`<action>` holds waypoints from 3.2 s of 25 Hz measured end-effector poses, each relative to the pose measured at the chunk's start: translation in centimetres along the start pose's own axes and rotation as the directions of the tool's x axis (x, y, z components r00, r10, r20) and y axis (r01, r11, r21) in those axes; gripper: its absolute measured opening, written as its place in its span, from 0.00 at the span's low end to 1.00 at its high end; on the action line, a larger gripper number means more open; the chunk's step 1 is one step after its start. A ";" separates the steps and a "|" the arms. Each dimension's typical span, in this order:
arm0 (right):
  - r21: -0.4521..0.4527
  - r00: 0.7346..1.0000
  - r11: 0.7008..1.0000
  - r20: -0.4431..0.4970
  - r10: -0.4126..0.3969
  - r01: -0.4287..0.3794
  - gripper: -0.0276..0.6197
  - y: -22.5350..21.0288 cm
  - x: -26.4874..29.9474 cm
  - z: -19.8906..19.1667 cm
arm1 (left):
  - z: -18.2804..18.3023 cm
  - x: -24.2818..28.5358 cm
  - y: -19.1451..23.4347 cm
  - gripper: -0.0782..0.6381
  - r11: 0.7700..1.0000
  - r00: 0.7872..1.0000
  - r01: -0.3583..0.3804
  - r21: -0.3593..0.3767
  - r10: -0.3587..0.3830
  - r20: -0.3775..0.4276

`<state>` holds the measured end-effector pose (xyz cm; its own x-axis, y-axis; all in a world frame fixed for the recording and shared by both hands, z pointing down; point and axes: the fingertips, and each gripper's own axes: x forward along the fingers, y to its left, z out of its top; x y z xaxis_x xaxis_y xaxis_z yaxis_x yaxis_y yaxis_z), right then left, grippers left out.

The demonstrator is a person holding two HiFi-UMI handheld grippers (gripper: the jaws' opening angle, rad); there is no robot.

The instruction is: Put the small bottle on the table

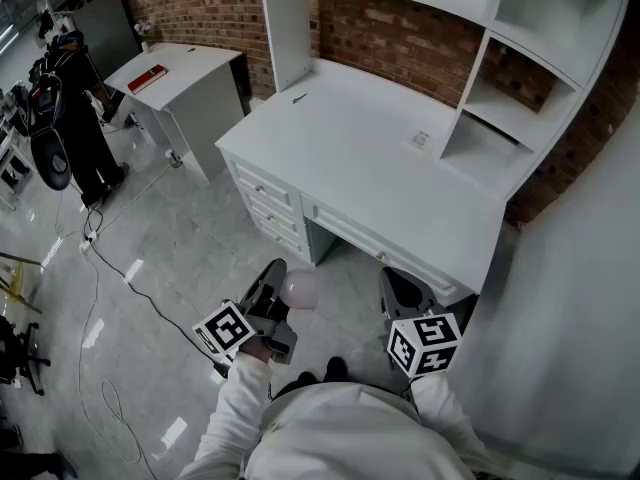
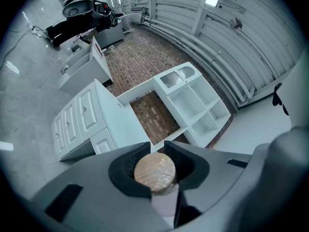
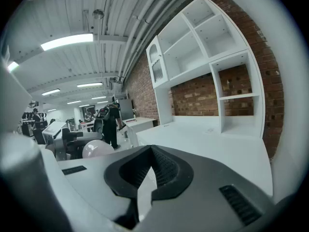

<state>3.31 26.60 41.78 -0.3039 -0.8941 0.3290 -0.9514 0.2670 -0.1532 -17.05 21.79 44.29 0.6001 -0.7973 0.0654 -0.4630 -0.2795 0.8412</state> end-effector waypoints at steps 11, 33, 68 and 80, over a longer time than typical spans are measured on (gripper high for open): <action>-0.004 1.000 1.000 0.014 0.027 -0.027 0.09 -0.8 0.2 0.1 | 0.3 0.3 -0.6 0.25 1.000 0.999 0.011 0.004 -0.011 0.053; 0.021 0.999 0.999 -0.013 0.039 -0.039 0.09 -2.2 5.7 1.3 | 4.4 4.3 1.6 0.25 1.000 0.994 0.007 -0.027 -0.004 0.110; 0.080 0.992 0.989 -0.042 -0.121 0.124 0.09 -9.3 32.9 9.8 | 19.6 32.1 13.8 0.24 0.998 0.995 0.066 -0.010 -0.067 -0.075; 0.125 0.968 0.960 -0.058 -0.244 0.250 0.09 -14.2 33.3 9.5 | 16.9 41.6 14.1 0.24 0.990 0.967 0.123 0.066 -0.104 -0.232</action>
<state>7.18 -10.37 46.02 -0.0644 -0.9100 0.4095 -0.9833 -0.0120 -0.1813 -9.61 -24.35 49.81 0.7800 -0.6178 0.0998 -0.4276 -0.4097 0.8058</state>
